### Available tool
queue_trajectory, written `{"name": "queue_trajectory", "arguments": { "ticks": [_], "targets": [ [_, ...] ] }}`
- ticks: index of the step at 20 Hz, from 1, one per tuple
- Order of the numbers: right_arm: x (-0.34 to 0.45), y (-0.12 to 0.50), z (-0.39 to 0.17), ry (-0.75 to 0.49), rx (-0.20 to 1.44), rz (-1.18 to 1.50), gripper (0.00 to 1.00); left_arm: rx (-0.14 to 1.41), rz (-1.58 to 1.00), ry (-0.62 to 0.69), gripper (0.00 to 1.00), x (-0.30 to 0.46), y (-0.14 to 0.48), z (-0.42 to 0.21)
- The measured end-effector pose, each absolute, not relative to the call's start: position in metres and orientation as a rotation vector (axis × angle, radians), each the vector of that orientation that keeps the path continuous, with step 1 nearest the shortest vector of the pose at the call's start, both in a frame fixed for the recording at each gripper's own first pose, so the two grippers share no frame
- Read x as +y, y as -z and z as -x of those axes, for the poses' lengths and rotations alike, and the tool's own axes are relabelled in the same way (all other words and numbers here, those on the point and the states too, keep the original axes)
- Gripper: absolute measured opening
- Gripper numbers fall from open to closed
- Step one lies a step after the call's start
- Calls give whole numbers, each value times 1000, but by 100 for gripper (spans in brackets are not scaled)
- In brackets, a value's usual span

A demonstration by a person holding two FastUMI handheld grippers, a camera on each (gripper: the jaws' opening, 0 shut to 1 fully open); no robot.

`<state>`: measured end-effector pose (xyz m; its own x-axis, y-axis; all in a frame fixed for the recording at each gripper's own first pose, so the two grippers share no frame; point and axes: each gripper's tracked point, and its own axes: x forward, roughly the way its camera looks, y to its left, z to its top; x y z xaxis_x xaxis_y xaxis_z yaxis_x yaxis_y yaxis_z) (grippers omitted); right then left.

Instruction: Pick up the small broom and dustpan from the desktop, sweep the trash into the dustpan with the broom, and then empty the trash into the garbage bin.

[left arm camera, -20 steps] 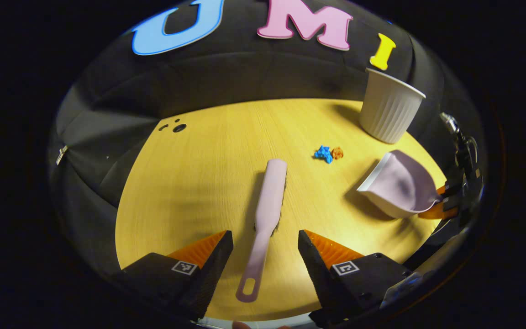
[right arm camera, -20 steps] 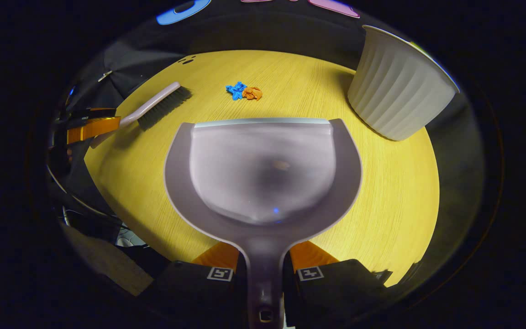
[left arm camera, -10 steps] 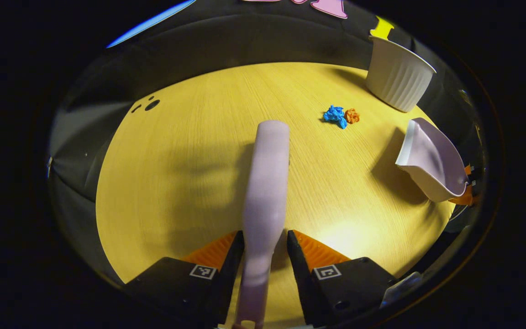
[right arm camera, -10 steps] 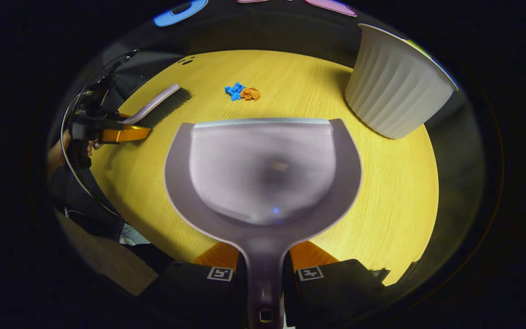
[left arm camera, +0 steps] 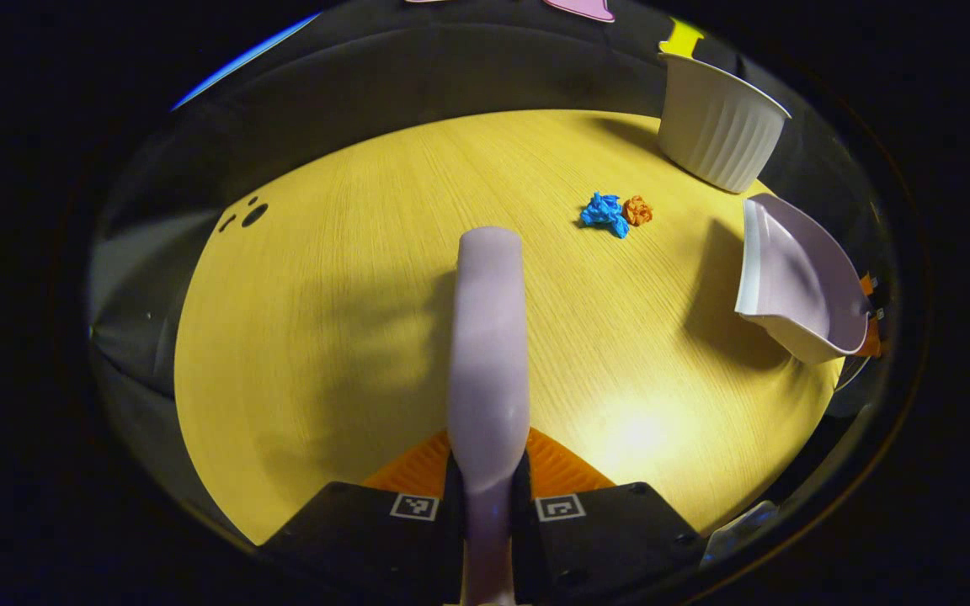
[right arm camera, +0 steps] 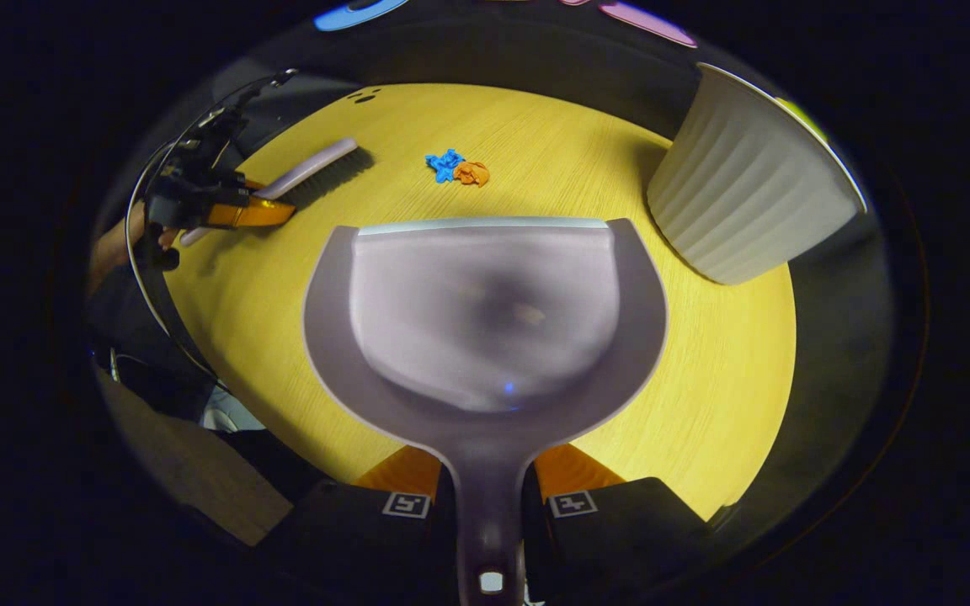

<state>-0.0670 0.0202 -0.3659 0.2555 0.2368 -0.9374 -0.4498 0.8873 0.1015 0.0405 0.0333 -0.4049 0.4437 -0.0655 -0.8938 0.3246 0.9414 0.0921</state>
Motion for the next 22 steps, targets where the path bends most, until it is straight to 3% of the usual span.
{"name": "queue_trajectory", "arguments": {
  "ticks": [2,3,10,16,21,22],
  "targets": [
    [15,365,65,-495,1264,257,40,1040,-267,234,27,25,393,-63],
    [14,365,65,-503,1282,270,36,1023,-244,240,26,14,388,-77],
    [15,374,63,-535,1363,323,36,1033,-299,331,26,-32,389,-129],
    [18,376,59,-544,1364,322,40,1104,-338,465,27,-66,406,-118],
    [22,372,61,-563,1334,334,36,1118,-330,657,27,-100,407,-89],
    [21,374,62,-565,1337,320,40,1120,-335,697,27,-107,408,-87]
  ]
}}
